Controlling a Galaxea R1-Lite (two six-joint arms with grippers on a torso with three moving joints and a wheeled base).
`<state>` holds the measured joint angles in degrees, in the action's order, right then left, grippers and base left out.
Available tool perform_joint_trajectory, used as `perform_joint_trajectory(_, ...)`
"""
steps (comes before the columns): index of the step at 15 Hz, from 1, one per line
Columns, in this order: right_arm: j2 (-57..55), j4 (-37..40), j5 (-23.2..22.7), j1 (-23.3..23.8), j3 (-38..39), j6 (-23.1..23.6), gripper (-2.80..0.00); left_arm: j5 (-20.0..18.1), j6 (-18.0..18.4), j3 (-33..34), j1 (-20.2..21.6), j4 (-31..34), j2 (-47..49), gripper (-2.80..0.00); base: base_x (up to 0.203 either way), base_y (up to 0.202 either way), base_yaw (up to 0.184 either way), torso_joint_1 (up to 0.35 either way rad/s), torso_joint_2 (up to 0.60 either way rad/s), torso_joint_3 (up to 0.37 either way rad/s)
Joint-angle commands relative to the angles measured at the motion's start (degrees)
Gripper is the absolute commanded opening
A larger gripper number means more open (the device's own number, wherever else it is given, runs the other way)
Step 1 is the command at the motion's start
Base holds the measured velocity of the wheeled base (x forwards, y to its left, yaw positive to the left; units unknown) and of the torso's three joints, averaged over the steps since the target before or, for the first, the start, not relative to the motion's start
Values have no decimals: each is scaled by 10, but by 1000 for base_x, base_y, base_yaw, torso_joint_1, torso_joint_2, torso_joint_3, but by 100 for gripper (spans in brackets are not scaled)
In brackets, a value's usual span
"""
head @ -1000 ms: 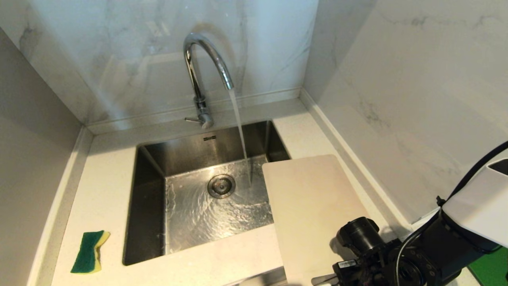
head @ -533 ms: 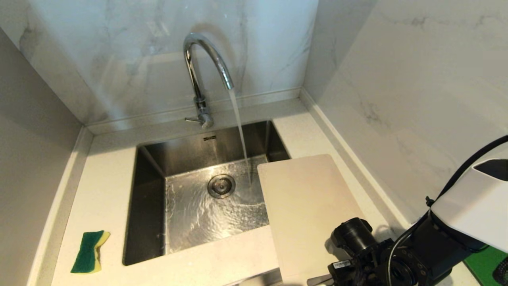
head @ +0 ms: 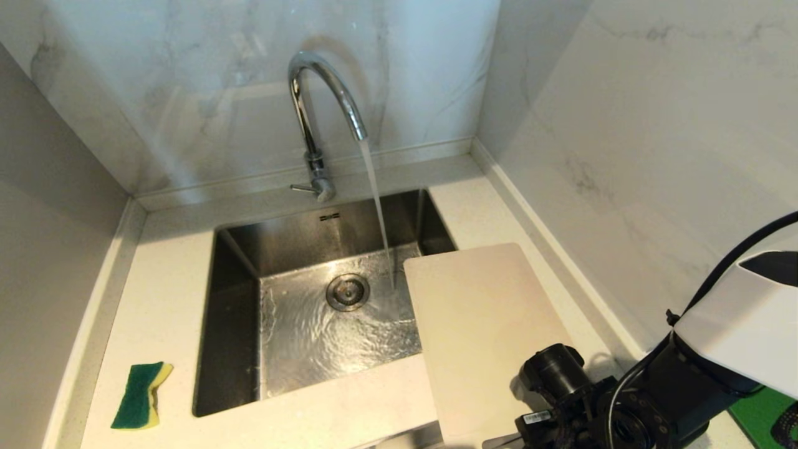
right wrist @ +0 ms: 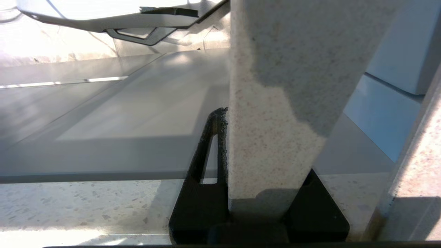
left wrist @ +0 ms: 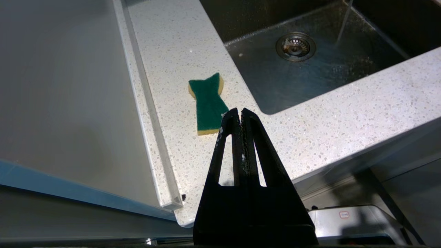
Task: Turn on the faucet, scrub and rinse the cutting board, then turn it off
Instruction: Put down the cutting board
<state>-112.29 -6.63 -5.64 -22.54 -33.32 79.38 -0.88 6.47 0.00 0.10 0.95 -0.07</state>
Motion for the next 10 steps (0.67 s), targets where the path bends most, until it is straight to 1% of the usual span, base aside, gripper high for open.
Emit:
perform_joint_trajectory(1, 2, 0, -2, -1, 0, 2, 0, 0, 1, 1, 0, 0, -1, -280, 0, 0, 0, 0, 0, 0)
perform_joint_trajectory(10, 41, 0, -1, -7, 1, 3, 0, 0, 2, 1, 0, 0, -1, -280, 0, 0, 0, 0, 0, 0)
